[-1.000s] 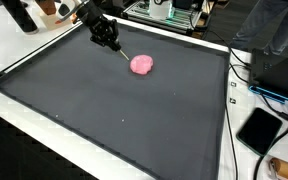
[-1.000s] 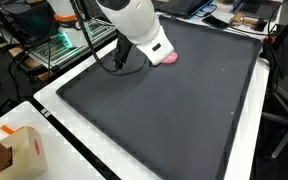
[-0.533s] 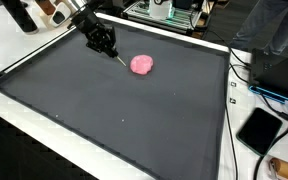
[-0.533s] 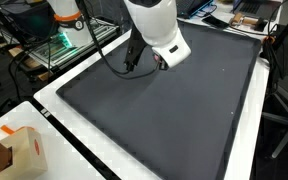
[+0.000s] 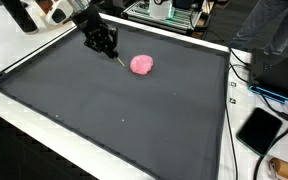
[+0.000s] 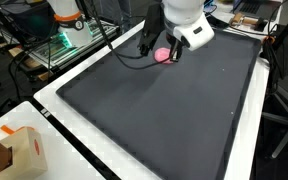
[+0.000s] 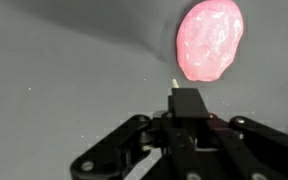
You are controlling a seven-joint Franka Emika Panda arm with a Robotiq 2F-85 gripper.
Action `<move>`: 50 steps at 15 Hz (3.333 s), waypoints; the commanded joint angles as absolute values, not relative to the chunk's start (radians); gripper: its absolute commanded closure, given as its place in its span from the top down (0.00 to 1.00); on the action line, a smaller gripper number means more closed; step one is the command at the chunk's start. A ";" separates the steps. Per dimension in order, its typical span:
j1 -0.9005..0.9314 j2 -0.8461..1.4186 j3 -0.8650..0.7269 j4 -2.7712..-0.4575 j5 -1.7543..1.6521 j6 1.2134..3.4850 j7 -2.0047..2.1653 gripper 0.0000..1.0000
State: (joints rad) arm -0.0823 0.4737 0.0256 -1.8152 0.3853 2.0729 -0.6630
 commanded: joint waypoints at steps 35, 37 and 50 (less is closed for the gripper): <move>0.449 0.489 0.060 -1.795 -0.564 2.016 0.436 0.03; 0.469 0.485 0.059 -1.818 -0.610 2.013 0.501 0.03; 0.473 0.376 0.111 -1.981 -0.670 1.996 0.725 0.03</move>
